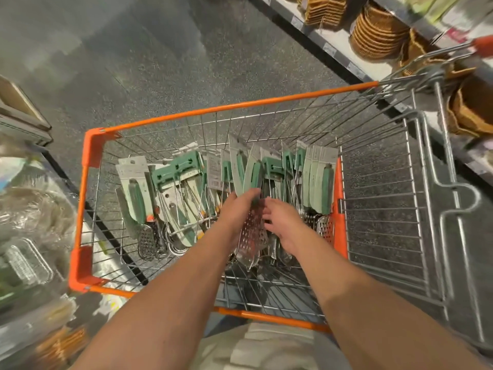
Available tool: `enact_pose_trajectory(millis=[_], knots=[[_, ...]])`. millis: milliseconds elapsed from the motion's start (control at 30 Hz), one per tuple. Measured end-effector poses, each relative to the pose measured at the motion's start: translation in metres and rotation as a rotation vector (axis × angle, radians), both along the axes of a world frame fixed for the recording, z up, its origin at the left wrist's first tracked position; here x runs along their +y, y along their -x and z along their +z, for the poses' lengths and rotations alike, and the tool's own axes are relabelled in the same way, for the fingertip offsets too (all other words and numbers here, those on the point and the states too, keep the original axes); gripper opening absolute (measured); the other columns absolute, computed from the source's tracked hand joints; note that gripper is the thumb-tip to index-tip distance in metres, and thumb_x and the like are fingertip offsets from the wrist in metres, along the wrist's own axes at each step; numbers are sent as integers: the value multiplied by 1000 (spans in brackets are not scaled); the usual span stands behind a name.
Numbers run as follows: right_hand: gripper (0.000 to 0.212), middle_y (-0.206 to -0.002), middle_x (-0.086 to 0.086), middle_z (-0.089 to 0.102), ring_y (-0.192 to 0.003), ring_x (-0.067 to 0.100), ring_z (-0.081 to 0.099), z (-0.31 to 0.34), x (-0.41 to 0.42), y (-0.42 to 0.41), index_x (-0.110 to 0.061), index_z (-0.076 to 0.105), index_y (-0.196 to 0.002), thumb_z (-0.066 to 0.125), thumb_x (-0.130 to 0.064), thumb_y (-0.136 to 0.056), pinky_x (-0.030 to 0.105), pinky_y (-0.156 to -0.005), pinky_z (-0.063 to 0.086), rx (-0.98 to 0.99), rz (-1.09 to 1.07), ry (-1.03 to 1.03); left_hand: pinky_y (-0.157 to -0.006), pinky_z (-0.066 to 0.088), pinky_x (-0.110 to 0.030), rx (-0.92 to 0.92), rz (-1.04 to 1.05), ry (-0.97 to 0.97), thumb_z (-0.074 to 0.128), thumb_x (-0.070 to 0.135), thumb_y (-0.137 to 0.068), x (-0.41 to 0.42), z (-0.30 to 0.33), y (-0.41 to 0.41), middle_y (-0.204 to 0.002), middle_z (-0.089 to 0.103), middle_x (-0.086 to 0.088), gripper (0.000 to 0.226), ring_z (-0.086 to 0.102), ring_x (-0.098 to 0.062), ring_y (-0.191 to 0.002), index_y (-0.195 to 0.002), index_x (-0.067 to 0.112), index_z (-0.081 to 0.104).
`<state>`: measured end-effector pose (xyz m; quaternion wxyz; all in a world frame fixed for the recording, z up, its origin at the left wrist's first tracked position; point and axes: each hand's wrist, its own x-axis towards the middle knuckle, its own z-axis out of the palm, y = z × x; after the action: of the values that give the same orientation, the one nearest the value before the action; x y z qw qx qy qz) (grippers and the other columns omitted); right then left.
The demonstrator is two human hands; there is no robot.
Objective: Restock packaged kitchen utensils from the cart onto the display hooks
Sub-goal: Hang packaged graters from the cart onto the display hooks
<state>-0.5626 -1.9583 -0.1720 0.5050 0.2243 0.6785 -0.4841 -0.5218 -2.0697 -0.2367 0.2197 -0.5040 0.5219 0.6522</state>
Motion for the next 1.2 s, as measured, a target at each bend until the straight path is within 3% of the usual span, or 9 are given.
enact_pose_trajectory(millis=[67,233,400,467,567,733,967,1067,1200], knots=[[39,-121,3,66,-120,22,58,1,5,-2,-13,63,-124,34,-37,-112,45,-117,40,-5,-46,50,-101,50,-62,-47,-33,-21,82,79,-54,-5,-33,-7,-138,64,-15,112,64,-39,-122,-144,20,51],[58,-148,9,56,-132,21,53,-2,17,-2,-7,52,-144,26,-47,-111,40,-118,36,26,-106,100,-73,59,-40,-40,5,-118,64,40,-98,-2,35,-12,-90,74,-12,46,72,-25,-73,-122,0,62],[54,-147,1,54,-127,21,56,-1,14,-4,-21,47,-151,28,-51,-110,49,-117,38,110,-7,21,-85,60,-48,-1,43,-119,58,27,-104,6,52,-29,-103,78,-20,33,77,-33,-92,-118,-3,62],[38,-122,-4,64,-107,14,59,-3,13,-6,-28,57,-130,28,-46,-112,37,-102,46,105,-22,32,-90,59,-56,21,85,-118,60,22,-103,11,54,-35,-106,77,-19,27,76,-36,-98,-123,5,60],[31,-97,-12,60,-83,4,52,7,12,-8,-32,57,-114,27,-42,-113,24,-74,42,95,-69,47,-88,59,-59,73,119,-83,62,27,-100,15,58,-39,-107,76,-19,32,73,-39,-97,-127,9,60],[62,-102,-6,70,-108,18,62,13,10,-21,-18,63,-130,20,-56,-109,43,-112,41,43,-117,146,-87,63,-42,149,46,37,76,40,-89,17,70,-36,-109,77,-8,47,77,-26,-95,-124,13,59],[67,-137,7,63,-115,20,65,18,40,-15,-11,59,-139,20,-56,-109,36,-98,54,54,-210,205,-80,64,-38,207,90,241,83,32,-84,9,72,-28,-101,76,-5,38,76,-24,-92,-114,17,65],[43,-143,-6,55,-128,13,52,8,66,-9,-20,57,-141,34,-41,-112,34,-108,40,249,-242,-29,-67,62,-29,228,99,194,81,26,-87,11,84,-22,-101,75,-5,42,77,-17,-81,-120,11,60],[46,-155,-2,44,-134,16,43,-16,96,1,-22,39,-155,37,-37,-112,37,-112,33,290,-374,-164,-70,62,-33,157,19,56,80,28,-86,21,91,-10,-96,76,-6,41,77,-18,-76,-116,9,60]])
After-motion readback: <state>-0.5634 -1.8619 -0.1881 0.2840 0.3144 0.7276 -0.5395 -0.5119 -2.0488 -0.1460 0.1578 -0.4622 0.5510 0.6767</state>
